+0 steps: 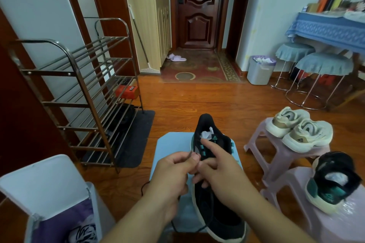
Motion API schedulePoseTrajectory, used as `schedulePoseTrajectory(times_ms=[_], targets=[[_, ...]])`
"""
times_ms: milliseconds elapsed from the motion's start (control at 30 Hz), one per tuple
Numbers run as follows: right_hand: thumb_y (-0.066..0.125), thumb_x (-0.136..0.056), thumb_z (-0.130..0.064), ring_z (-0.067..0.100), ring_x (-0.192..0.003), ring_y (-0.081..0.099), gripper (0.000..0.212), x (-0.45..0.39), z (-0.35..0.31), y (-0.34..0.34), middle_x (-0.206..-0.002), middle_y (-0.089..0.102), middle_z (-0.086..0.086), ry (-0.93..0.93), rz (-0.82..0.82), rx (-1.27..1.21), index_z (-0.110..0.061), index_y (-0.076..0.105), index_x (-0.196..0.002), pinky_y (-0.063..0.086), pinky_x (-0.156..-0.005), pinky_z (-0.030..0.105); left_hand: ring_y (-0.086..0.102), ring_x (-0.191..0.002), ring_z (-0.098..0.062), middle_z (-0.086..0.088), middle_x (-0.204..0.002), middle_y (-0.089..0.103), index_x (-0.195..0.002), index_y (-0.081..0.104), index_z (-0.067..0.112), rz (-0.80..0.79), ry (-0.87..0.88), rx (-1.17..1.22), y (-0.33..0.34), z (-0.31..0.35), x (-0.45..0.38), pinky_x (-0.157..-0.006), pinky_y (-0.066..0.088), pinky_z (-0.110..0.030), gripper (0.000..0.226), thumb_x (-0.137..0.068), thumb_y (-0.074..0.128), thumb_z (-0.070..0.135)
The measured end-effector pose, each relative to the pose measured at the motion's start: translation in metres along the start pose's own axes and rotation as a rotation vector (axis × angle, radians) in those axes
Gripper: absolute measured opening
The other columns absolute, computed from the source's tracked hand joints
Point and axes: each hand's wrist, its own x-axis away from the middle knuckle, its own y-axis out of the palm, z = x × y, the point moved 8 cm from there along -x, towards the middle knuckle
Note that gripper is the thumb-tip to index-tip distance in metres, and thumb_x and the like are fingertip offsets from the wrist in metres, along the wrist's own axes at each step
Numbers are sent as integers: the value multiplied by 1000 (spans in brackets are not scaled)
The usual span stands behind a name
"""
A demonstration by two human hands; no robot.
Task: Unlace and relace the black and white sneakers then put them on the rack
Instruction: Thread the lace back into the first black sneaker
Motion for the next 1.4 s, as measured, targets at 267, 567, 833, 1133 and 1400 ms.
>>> schedulePoseTrajectory(times_ms=[267,567,833,1133,1400], targets=[[64,-94,-16,1,-100,33,21,-38,-13,-59,-102,49,-19,-448,316,819,-21,70,-113,26,-80,13,70,-77,-7,3,-80,75,-87,75,14,78,132,-250,9,-8,-25,-65,49,-12,6,-91,74,10],[61,-95,-16,-3,-102,29,26,-43,-4,-54,-105,49,-20,-422,282,780,-23,67,-120,22,-86,12,69,-80,-10,2,-85,72,-88,68,18,187,204,-277,8,-8,-33,-77,56,-26,12,-88,77,11],[65,-90,-11,0,-106,30,34,-41,4,-49,-110,49,-20,-460,260,741,-27,63,-121,25,-91,3,61,-81,-1,3,-85,66,-82,61,22,267,360,-335,16,1,-29,-65,44,-10,18,-91,75,16],[73,-89,-10,14,-118,42,41,-44,9,-40,-129,50,-5,-538,186,776,-24,68,-127,34,-96,24,58,-69,-6,11,-77,63,-80,55,28,242,588,-493,17,7,-30,-58,42,-18,25,-91,75,19],[81,-83,-17,12,-111,48,34,-51,10,-42,-116,60,-8,-584,224,743,-24,76,-115,35,-92,20,54,-67,-12,10,-74,58,-81,57,22,148,782,-648,15,15,-40,-56,38,-16,22,-88,77,27]])
